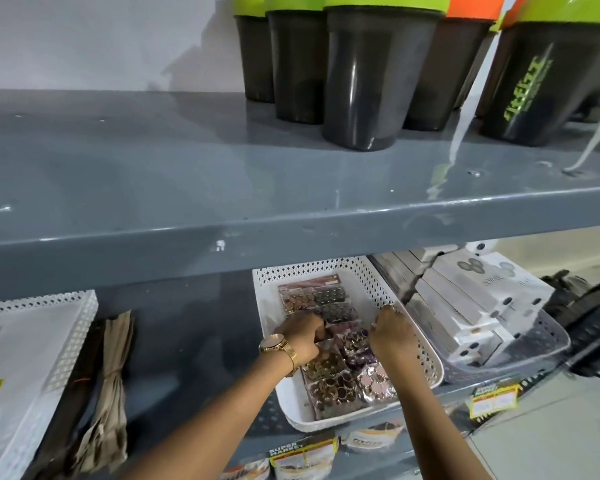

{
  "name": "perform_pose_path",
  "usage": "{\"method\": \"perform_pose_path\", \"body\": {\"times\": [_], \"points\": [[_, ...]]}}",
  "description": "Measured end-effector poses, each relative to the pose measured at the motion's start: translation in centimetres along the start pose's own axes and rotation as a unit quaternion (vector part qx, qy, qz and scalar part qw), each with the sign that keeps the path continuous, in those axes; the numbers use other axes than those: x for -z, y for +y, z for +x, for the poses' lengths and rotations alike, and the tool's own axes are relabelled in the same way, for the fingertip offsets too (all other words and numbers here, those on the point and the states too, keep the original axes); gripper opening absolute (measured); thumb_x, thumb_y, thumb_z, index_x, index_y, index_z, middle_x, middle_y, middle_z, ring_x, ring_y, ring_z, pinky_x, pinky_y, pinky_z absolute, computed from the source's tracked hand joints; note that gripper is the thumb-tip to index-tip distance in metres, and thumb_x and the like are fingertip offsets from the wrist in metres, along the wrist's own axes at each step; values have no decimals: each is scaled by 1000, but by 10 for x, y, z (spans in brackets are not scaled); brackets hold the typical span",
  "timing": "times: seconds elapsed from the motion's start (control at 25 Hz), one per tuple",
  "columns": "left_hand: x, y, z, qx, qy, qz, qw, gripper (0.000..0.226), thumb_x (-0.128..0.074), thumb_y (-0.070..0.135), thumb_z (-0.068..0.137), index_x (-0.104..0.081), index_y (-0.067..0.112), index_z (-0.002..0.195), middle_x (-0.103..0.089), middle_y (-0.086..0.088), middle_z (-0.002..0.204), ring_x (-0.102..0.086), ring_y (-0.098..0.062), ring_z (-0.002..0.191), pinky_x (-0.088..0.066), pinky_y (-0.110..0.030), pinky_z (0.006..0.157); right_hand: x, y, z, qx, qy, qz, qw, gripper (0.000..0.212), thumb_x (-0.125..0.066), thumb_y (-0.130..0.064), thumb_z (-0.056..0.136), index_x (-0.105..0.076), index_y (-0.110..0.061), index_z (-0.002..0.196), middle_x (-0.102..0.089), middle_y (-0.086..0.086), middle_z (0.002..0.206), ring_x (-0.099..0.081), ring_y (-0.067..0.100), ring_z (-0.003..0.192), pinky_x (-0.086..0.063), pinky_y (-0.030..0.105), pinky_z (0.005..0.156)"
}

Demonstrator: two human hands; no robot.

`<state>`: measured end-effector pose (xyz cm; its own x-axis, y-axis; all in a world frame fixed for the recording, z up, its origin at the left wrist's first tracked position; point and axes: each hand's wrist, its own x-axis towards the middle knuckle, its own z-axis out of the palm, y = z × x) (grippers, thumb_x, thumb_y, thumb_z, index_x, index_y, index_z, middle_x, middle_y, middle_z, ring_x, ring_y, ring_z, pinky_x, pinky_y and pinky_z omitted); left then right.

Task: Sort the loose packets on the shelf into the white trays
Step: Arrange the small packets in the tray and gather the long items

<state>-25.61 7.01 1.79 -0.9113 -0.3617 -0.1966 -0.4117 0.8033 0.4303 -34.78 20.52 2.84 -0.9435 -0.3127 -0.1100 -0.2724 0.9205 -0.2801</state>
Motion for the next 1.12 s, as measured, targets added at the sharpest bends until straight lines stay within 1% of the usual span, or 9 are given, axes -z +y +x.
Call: {"method": "perform_pose_path", "body": {"times": [0.2,0.32,0.44,0.6,0.72,0.8,0.88,1.04,1.12], "points": [[4,-4,-3,-7,15,6,1000,21,-73,20,80,-63,18,98,-64,-3,107,-62,-22,93,-54,-32,72,0,0,-9,-21,-23,-46,998,32,-51,-3,94,-51,-3,125,-59,14,121,-64,25,105,-58,34,89],[22,-6,-20,-30,67,-83,994,21,-72,25,81,-64,18,99,-68,-1,106,-63,-19,95,-55,-33,81,17,-9,-20,-16,-9,-58,998,36,-53,-5,93,-49,-6,128,-53,15,130,-58,28,115,-55,38,95],[50,-25,-51,-34,185,-160,969,13,-67,28,84,-66,21,96,-71,1,102,-66,-16,95,-53,-33,86,34,-35,-34,83,45,5,995,25,-52,-16,96,-55,-5,119,-61,13,119,-64,25,102,-57,31,87],[90,-94,-98,76,315,-67,944,12,-57,17,88,-66,20,96,-68,-7,102,-63,-30,97,-49,-40,88,31,-128,-83,253,21,167,953,7,-58,-19,92,-64,-17,90,-72,4,89,-69,20,77,-52,27,71],[107,-158,-128,212,264,9,941,26,-50,20,92,-57,15,116,-59,-15,120,-59,-34,108,-47,-42,94,-10,-198,-128,325,-6,194,926,15,-55,-33,90,-65,-23,96,-75,1,93,-70,25,85,-55,31,77],[97,-186,-145,280,158,10,947,39,-44,20,95,-44,10,133,-50,-19,134,-52,-35,120,-44,-42,101,-45,-229,-145,326,-47,141,933,24,-52,-43,91,-61,-24,103,-72,2,105,-67,29,101,-53,36,83],[77,-200,-162,321,110,18,940,39,-43,23,96,-44,8,132,-50,-20,134,-55,-35,118,-47,-41,99,-76,-255,-156,308,-126,53,942,34,-50,-46,92,-56,-19,113,-66,8,119,-61,30,114,-49,37,91],[54,-198,-168,358,157,42,919,36,-41,11,96,-44,8,132,-47,-20,131,-51,-36,118,-45,-41,97,-110,-284,-166,246,-196,-21,949,32,-41,-19,97,-49,-9,126,-56,13,135,-53,32,126,-45,39,100],[55,-198,-167,345,186,61,918,38,-34,3,95,-45,9,131,-52,-19,123,-54,-36,112,-45,-41,94,-113,-279,-165,221,-194,-15,956,34,-40,-21,97,-49,-9,128,-54,13,136,-53,32,126,-45,38,100]]}}
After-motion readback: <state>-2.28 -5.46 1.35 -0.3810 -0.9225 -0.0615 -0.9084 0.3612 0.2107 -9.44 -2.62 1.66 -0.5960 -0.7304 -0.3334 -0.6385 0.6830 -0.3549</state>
